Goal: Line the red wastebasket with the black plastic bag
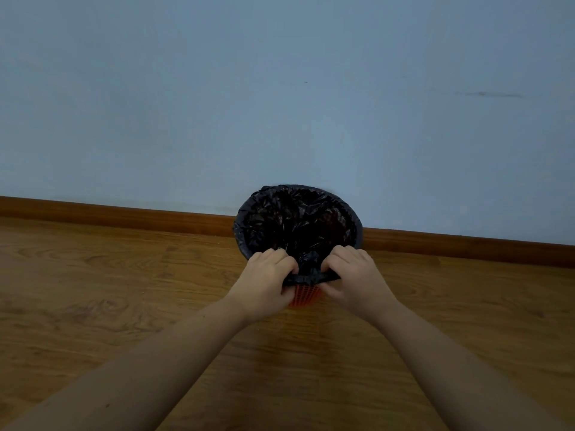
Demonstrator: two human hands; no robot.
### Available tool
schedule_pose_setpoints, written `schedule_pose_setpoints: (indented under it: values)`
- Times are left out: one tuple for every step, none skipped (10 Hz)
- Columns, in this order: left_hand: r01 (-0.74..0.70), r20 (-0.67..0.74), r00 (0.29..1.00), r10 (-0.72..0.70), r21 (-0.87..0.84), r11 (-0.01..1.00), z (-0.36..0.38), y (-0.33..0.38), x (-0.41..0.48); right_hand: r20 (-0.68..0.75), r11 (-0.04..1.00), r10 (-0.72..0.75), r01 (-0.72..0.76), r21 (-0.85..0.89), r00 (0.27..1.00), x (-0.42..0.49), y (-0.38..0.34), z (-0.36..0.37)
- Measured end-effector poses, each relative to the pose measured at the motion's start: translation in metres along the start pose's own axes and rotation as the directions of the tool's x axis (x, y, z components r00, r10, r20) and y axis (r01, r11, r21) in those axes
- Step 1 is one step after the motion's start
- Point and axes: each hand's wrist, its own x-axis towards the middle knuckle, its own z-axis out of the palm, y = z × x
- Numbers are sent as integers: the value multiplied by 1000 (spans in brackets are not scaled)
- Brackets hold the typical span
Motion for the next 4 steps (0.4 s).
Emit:
schedule_pose_setpoints:
  values:
    - [-5,40,999,3,47,999,5,2,0,5,1000,12,-12,8,1000,0,-1,1]
    - [6,50,999,-10,84,996,6,3,3,31,1000,0,0,24,1000,-2,1,-1]
    - [-15,9,1000,14,46,999,2,2,3,19,999,-32,31,41,999,-2,3,-6]
    - [-3,-55,998,2,-17,1000,-3,1,3,-51,996,10,-5,84,999,3,5,-8]
